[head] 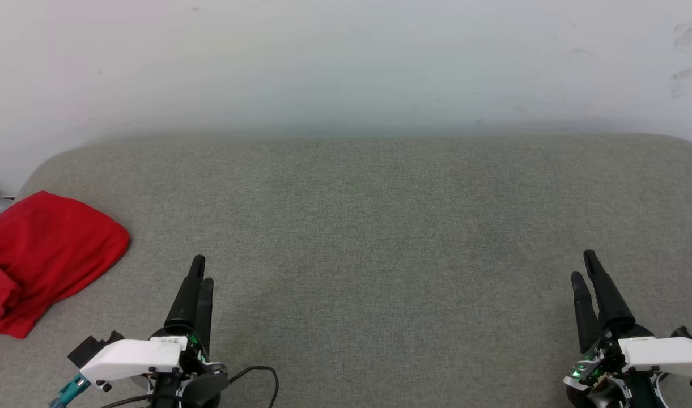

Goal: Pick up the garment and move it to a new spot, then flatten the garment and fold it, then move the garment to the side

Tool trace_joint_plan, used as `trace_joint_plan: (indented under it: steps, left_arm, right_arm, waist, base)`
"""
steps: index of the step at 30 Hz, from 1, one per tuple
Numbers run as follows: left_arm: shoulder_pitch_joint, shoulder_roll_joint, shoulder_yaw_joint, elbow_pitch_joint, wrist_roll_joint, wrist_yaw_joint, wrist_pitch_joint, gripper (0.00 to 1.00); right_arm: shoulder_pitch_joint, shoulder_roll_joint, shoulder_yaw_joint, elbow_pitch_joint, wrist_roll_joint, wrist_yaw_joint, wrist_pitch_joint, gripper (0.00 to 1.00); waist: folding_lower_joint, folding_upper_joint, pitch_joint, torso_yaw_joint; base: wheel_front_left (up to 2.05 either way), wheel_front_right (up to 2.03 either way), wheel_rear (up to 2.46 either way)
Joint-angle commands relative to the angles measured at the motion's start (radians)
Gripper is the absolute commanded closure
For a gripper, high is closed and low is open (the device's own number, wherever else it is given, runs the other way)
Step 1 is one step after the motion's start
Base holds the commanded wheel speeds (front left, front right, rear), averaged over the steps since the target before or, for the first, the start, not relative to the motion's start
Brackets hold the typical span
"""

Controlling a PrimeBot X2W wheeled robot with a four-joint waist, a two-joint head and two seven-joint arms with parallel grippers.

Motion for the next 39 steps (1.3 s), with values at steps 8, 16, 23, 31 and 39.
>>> trace_joint_plan:
  steps: [8, 16, 23, 31, 39]
  left_arm:
    - [-0.031, 0.006, -0.027, -0.059, 0.081, -0.001, -0.038, 0.0]
    - [-0.021, 0.005, -0.032, -0.092, 0.206, -0.002, -0.07, 0.0]
    - [-0.009, 0.005, -0.027, -0.103, 0.329, -0.002, -0.095, 0.0]
    - [-0.001, 0.005, -0.036, -0.112, 0.499, -0.002, -0.123, 0.0]
    - [0.002, 0.005, -0.038, -0.108, 0.698, -0.003, -0.147, 0.0]
  right_arm:
    - [-0.005, -0.028, 0.032, -0.053, -0.071, 0.0, -0.042, 0.0]
    - [-0.002, -0.039, 0.046, -0.077, -0.225, 0.0, -0.075, 0.0]
    - [0.005, -0.034, 0.048, -0.094, -0.399, 0.0, -0.1, 0.0]
    - [0.017, -0.03, 0.047, -0.102, -0.594, 0.0, -0.127, 0.0]
    - [0.02, -0.025, 0.044, -0.099, -0.793, 0.0, -0.153, 0.0]
  waist:
    - [0.0, 0.0, -0.001, 0.0]
    - [0.0, 0.0, -0.003, 0.0]
    - [0.0, 0.0, -0.007, 0.0]
    - [0.0, 0.0, -0.012, 0.0]
    - [0.0, 0.0, -0.014, -0.001]
  base:
    - [0.0, 0.0, 0.0]
    - [0.0, 0.0, 0.0]
    - [0.0, 0.0, 0.0]
    - [0.0, 0.0, 0.0]
    - [0.0, 0.0, 0.0]
